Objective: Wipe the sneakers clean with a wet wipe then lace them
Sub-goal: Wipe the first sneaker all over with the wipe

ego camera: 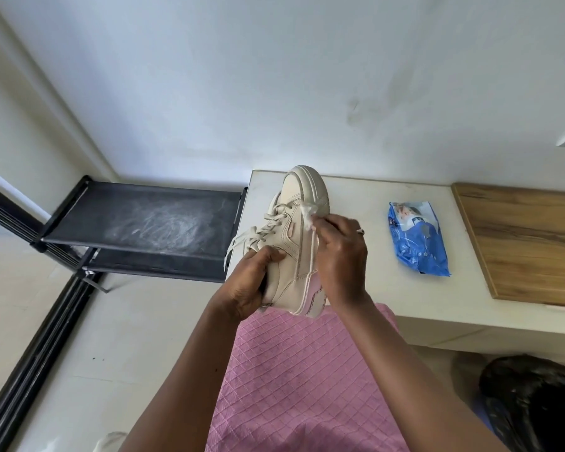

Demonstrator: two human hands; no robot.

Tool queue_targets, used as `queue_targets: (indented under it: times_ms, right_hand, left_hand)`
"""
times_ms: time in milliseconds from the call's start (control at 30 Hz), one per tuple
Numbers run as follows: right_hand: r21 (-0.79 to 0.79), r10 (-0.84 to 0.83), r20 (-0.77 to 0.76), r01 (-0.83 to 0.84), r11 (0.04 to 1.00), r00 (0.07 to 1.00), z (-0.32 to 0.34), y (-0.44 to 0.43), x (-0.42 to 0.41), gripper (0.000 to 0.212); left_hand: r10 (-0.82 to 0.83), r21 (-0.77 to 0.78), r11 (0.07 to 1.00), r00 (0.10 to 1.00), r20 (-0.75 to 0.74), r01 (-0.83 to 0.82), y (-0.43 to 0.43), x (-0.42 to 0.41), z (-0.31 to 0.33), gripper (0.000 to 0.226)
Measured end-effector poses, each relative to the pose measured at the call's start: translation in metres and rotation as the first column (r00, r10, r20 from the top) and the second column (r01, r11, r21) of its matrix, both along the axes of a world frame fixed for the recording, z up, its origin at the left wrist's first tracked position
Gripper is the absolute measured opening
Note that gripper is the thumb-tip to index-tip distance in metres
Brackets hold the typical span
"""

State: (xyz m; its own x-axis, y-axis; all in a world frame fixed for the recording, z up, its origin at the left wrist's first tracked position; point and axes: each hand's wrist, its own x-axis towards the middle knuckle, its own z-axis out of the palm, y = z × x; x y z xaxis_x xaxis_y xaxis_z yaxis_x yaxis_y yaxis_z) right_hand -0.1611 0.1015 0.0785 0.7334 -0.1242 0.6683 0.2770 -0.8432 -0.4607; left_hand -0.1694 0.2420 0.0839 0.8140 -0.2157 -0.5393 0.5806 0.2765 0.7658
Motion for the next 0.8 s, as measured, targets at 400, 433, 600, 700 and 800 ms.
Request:
queue_targets:
  times_ms: [400, 433, 600, 700, 800]
  right_hand:
    - [0.222, 0.002, -0.119, 0.025, 0.975, 0.993, 0.029, 0.016, 0.059, 0.019]
    - [0.2, 0.006, -0.119, 0.018, 0.98, 0.993, 0.028, 0.017, 0.054, 0.023]
    - [0.01, 0.051, -0.195, -0.05, 0.999, 0.98, 0.011, 0.023, 0.012, 0.053]
    - [-0.023, 0.067, -0.222, -0.074, 0.997, 0.973, 0.001, 0.024, -0.013, 0.055]
    - [-0.081, 0.064, -0.132, -0.075, 0.994, 0.989, 0.001, 0.013, -0.011, 0.038]
  left_hand:
    - [0.063, -0.049, 0.997, 0.998, 0.021, -0.062, 0.006, -0.004, -0.005, 0.015]
    - [0.074, -0.053, 0.996, 0.997, 0.026, -0.072, 0.007, -0.003, -0.005, 0.018]
    - [0.094, -0.093, 0.992, 0.995, 0.045, -0.089, 0.006, 0.001, -0.004, 0.017]
    - [0.1, -0.11, 0.989, 0.993, 0.055, -0.094, 0.006, 0.0, -0.004, 0.02]
    - [0.077, -0.108, 0.992, 0.996, 0.046, -0.071, 0.005, -0.003, -0.006, 0.019]
